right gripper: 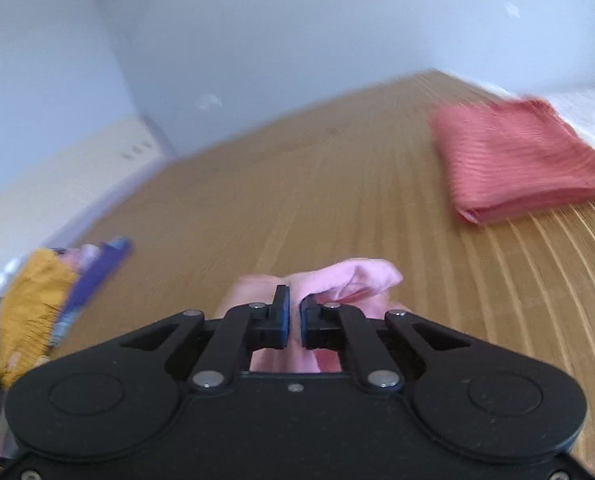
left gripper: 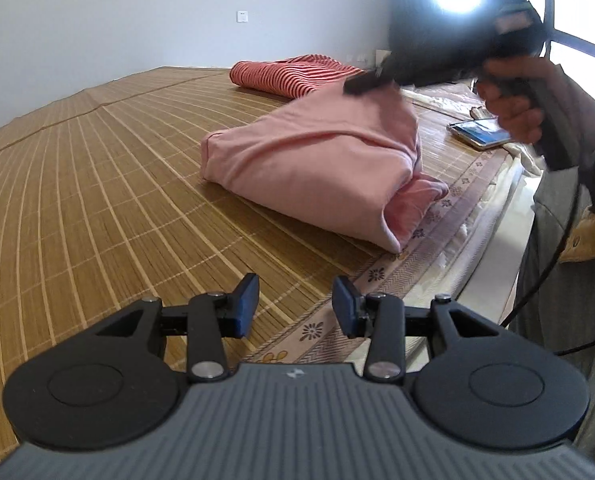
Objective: Fold clothes
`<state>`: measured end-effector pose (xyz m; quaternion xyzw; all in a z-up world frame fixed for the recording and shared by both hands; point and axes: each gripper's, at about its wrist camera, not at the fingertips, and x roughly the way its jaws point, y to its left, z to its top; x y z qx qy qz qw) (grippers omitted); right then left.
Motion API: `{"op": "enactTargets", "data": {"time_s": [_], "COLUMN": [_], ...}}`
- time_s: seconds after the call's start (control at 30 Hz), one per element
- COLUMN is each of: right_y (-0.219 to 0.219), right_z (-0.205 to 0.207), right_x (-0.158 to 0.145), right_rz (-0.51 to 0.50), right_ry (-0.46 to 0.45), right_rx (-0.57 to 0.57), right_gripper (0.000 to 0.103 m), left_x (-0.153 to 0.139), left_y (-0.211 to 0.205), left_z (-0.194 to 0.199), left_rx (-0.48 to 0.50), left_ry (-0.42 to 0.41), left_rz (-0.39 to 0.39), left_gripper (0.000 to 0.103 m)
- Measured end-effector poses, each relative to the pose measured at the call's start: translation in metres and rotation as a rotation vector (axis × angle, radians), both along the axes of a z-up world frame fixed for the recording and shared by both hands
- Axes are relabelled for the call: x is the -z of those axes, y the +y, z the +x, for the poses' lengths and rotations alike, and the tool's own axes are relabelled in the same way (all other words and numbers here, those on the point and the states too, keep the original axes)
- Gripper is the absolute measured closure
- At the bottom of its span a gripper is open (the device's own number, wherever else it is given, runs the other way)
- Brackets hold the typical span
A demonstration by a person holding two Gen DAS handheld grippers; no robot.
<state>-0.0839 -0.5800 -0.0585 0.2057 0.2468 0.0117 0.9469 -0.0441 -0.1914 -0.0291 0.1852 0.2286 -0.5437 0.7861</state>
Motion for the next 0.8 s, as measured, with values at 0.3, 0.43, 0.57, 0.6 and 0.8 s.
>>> {"op": "enactTargets", "data": {"time_s": [0.3,0.43,0.57,0.6,0.8], "right_y": [-0.003,0.004,0.031,0.038,0.06], "right_z": [-0.013,-0.043,-0.057,-0.059,-0.057], "right_x": [0.017,0.014,0.02,0.022,0.036], "right_rz": [0.011,-0.036,-0.187,-0.236,-0.362], "right_ry": [0.051,0.087,0.167,0.186,0.153], "right_rx": [0.018,-0.058,-0.12,-0.126,-0.167], "right_gripper": [0.055,0.047,0.045,0.045,0.065], "left_x": [-0.013,-0.02,-0.031,-0.033,-0.026], "left_y": [-0.002,-0.008,-0.019,-0.022,-0.061], "left_z": [-0.01,-0.018,-0.034,-0.038,-0.056], "left_rx": [0.05,0.111,0.179,0.191,0.212], "left_ry": [-0.063,-0.103,-0.177,-0.191,-0.307], "left_rz": [0.012,0.02,0.001,-0.009,0.065], "left_gripper": [0.056,0.056,0.056,0.055,0.051]}}
